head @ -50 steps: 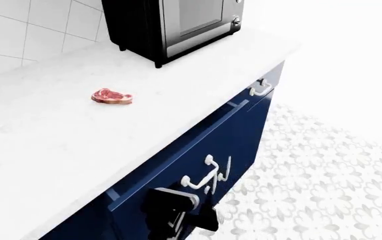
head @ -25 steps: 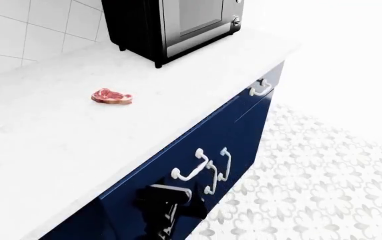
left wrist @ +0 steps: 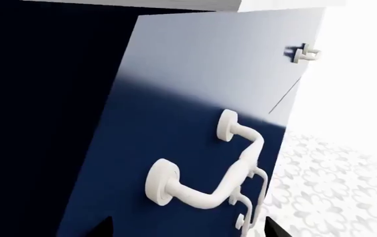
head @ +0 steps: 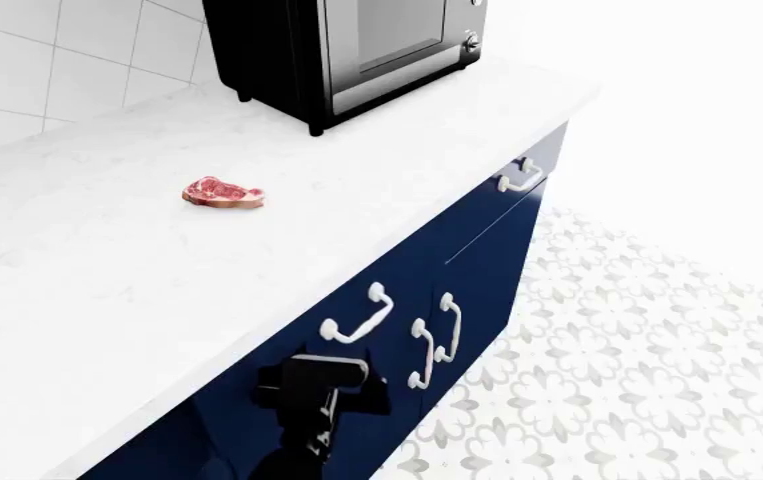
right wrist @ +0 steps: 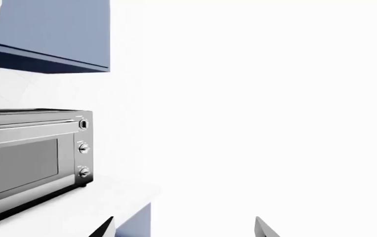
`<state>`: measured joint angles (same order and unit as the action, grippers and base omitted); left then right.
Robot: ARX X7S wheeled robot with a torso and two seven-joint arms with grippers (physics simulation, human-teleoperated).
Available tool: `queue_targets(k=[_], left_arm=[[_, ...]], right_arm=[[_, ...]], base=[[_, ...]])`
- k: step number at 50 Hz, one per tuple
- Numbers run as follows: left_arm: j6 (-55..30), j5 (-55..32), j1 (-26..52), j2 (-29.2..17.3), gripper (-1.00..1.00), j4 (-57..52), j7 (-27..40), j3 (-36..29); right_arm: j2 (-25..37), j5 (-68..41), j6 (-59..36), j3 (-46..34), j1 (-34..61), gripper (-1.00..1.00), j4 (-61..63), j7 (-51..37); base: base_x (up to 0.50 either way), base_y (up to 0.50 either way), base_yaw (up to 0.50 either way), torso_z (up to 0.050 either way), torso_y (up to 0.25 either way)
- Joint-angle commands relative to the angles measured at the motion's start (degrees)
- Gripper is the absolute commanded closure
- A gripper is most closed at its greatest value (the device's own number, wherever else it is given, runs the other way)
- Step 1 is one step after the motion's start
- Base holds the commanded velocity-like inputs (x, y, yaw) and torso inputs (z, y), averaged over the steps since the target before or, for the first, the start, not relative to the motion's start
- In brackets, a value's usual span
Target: Close the right drawer.
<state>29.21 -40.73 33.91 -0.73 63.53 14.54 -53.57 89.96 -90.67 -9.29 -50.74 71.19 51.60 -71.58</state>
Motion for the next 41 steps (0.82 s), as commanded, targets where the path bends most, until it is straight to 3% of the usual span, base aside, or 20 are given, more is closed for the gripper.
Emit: queue_targets(k=[1,6,16,23,35,41], left_arm=[[5.00,-14.82,3.79,0.72,-1.00,10.90,2.47,-11.09],[4.39,-13.89,4.46,0.69,-1.00,11.44,3.94,-10.58],[-0.38,6.28,4.83,0.69,-1.00,11.45,6.44,9.96],[-3.05,17.35,5.08,0.69,-1.00,11.45,8.17,20.34],[-6.07,29.66,5.84,0.67,-1.00,11.46,11.24,32.73],[-8.14,35.03,5.82,0.55,-1.00,11.46,14.22,35.72]], right_arm=[[0.04,-0.01,0.33,0.27,-0.05,-1.00,0.39,-0.01],[0.04,0.02,0.31,0.42,-0.08,-1.00,0.23,0.62],[0.04,-1.92,-1.37,1.98,1.11,-1.00,0.91,-0.13],[0.04,-2.20,-1.30,2.31,1.17,-1.00,1.18,-0.16],[0.04,-3.11,-1.77,3.20,1.60,-1.00,1.42,0.07],[0.04,-3.64,-2.19,3.67,1.84,-1.00,1.37,0.21]], base=[[0.00,0.00,0.00,0.000,0.000],[0.00,0.00,0.00,0.000,0.000],[0.00,0.00,0.00,0.000,0.000],[0.00,0.00,0.00,0.000,0.000],[0.00,0.00,0.00,0.000,0.000],[0.00,0.00,0.00,0.000,0.002]])
